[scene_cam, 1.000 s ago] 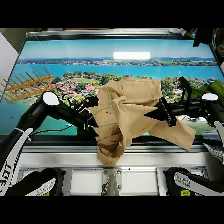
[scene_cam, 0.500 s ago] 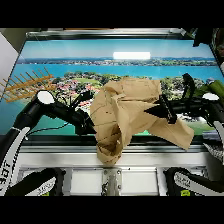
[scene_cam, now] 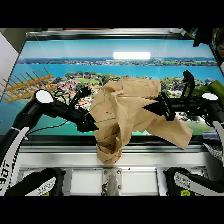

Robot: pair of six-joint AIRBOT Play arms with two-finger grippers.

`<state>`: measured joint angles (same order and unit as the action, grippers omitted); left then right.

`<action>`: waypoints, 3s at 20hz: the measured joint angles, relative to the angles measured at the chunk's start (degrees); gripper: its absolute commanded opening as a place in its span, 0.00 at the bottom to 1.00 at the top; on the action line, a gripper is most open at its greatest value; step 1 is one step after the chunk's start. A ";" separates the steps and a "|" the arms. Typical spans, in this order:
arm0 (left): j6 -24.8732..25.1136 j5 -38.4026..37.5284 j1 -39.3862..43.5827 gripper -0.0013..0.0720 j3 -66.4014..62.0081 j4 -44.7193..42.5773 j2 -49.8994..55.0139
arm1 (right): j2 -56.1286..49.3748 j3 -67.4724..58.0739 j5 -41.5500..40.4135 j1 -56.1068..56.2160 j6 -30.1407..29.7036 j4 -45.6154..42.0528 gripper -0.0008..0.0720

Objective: Fold the clothes and pants, and hang the long-sleeved shirts on hangers.

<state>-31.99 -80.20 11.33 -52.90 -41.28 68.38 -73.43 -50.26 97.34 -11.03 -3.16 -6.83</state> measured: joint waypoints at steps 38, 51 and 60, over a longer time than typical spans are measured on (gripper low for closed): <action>-3.48 -2.21 -5.07 0.63 -0.04 0.83 -0.07 | 0.02 0.02 -5.46 3.76 0.13 16.15 0.02; -3.56 -2.51 -5.05 0.33 -0.04 0.76 -0.07 | 0.11 0.02 -8.83 8.24 0.07 20.11 0.02; -3.13 -5.49 -4.98 0.03 -0.04 0.35 -0.11 | 0.13 0.02 -11.10 8.55 0.85 18.14 0.02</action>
<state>-35.11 -85.69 6.35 -52.95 -40.93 68.27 -73.30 -50.24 86.24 -2.48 -2.31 11.31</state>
